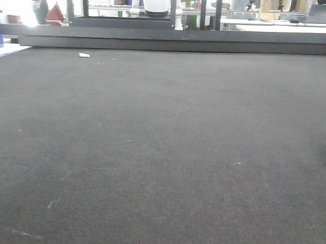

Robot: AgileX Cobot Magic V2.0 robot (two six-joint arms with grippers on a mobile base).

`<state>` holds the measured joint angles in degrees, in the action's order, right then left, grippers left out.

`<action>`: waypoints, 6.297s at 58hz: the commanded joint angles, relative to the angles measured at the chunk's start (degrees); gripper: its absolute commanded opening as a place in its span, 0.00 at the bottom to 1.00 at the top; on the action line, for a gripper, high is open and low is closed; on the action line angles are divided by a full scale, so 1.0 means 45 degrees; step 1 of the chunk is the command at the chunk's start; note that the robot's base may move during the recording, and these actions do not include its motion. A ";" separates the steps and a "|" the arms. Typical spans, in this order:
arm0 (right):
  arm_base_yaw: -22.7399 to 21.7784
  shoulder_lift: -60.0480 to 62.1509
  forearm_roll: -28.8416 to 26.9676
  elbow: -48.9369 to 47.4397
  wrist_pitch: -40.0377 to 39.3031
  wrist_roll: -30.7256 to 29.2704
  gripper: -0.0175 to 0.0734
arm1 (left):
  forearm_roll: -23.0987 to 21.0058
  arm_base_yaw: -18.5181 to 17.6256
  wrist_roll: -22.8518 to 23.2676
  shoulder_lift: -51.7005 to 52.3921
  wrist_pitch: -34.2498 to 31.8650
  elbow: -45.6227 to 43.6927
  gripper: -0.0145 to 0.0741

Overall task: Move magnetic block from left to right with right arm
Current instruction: 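Lift the red cube with the right gripper and raise it, then drive the base away from the table holding the cube in the right gripper, then drive past the office chair and cone carrying the red cube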

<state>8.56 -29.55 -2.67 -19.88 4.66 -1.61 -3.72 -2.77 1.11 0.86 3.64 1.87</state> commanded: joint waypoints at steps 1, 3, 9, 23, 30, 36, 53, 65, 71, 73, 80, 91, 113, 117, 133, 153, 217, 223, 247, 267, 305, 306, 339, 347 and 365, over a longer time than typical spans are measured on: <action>-0.0383 0.0526 -0.0001 -0.0182 -0.1036 -0.0147 0.55 | -0.0064 -0.0011 0.0022 0.0119 -0.1075 0.0107 0.03; -0.0640 0.0699 -0.0001 -0.0130 -0.1036 -0.0147 0.55 | -0.0064 -0.0011 0.0022 0.0119 -0.1075 0.0107 0.03; -0.1561 0.1121 -0.0058 0.0000 -0.0955 -0.0147 0.55 | -0.0064 -0.0011 0.0022 0.0119 -0.1075 0.0107 0.03; -0.2075 0.1823 -0.0077 0.0011 -0.0924 -0.0147 0.55 | -0.0064 -0.0011 0.0022 0.0119 -0.1075 0.0107 0.03; -0.2075 0.2151 -0.0077 0.0011 -0.0936 -0.0147 0.55 | -0.0064 -0.0011 0.0022 0.0119 -0.1075 0.0107 0.03; -0.2075 0.2139 -0.0077 0.0011 -0.0924 -0.0147 0.55 | -0.0064 -0.0011 0.0022 0.0119 -0.1075 0.0107 0.03; -0.2075 0.2139 -0.0077 0.0011 -0.0924 -0.0147 0.55 | -0.0064 -0.0011 0.0022 0.0119 -0.1075 0.0107 0.03; -0.2075 0.2139 -0.0077 0.0011 -0.0924 -0.0147 0.55 | -0.0064 -0.0011 0.0022 0.0119 -0.1075 0.0107 0.03; -0.2075 0.2139 -0.0077 0.0011 -0.0924 -0.0147 0.55 | -0.0064 -0.0011 0.0022 0.0119 -0.1075 0.0107 0.03; -0.2075 0.2139 -0.0077 0.0011 -0.0924 -0.0147 0.55 | -0.0036 -0.0011 0.0022 0.0119 -0.1075 0.0107 0.03; -0.2075 0.2139 -0.0077 0.0011 -0.0924 -0.0147 0.55 | -0.0036 -0.0011 0.0022 0.0119 -0.1075 0.0107 0.03; -0.2075 0.2139 -0.0077 0.0011 -0.0924 -0.0147 0.55 | -0.0036 -0.0011 0.0022 0.0119 -0.1075 0.0107 0.03; -0.2075 0.2139 -0.0077 0.0011 -0.0924 -0.0147 0.55 | -0.0036 -0.0011 0.0022 0.0119 -0.1075 0.0107 0.03; -0.2075 0.2139 -0.0077 0.0011 -0.0924 -0.0147 0.55 | -0.0036 -0.0011 0.0022 0.0119 -0.1075 0.0107 0.03; -0.2075 0.2139 -0.0077 0.0011 -0.0924 -0.0147 0.55 | -0.0036 -0.0011 0.0022 0.0119 -0.1075 0.0107 0.03; -0.2075 0.2139 -0.0077 0.0011 -0.0924 -0.0147 0.55 | -0.0036 -0.0011 0.0022 0.0119 -0.1075 0.0107 0.03; -0.2075 0.2139 -0.0077 0.0011 -0.0924 -0.0147 0.55 | -0.0036 -0.0011 0.0022 0.0119 -0.1075 0.0107 0.03; -0.2075 0.2139 -0.0077 0.0011 -0.0924 -0.0147 0.55 | -0.0036 -0.0011 0.0022 0.0119 -0.1075 0.0107 0.03; -0.2075 0.2139 -0.0077 0.0011 -0.0924 -0.0147 0.55 | -0.0036 -0.0011 0.0022 0.0119 -0.1075 0.0107 0.03; -0.2075 0.2139 -0.0077 0.0011 -0.0924 -0.0147 0.55 | -0.0036 -0.0011 0.0022 0.0119 -0.1075 0.0107 0.03; -0.2075 0.2139 -0.0077 0.0011 -0.0924 -0.0147 0.55 | -0.0036 -0.0011 0.0022 0.0119 -0.1075 0.0107 0.03; -0.2075 0.2139 -0.0077 0.0011 -0.0924 -0.0147 0.55 | -0.0036 -0.0011 0.0022 0.0119 -0.1075 0.0107 0.03; -0.2075 0.2139 -0.0077 0.0011 -0.0924 -0.0147 0.55 | -0.0036 -0.0011 0.0022 0.0119 -0.1075 0.0107 0.03; -0.2075 0.2139 -0.0077 0.0011 -0.0924 -0.0147 0.55 | -0.0036 -0.0011 0.0022 0.0119 -0.1075 0.0107 0.03; -0.2075 0.2139 -0.0077 0.0011 -0.0924 -0.0147 0.55 | -0.0036 -0.0011 0.0022 0.0119 -0.1075 0.0107 0.03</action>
<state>-0.49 -19.62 -3.05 -18.05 5.27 -1.65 -3.72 -2.77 1.11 0.86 3.64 1.87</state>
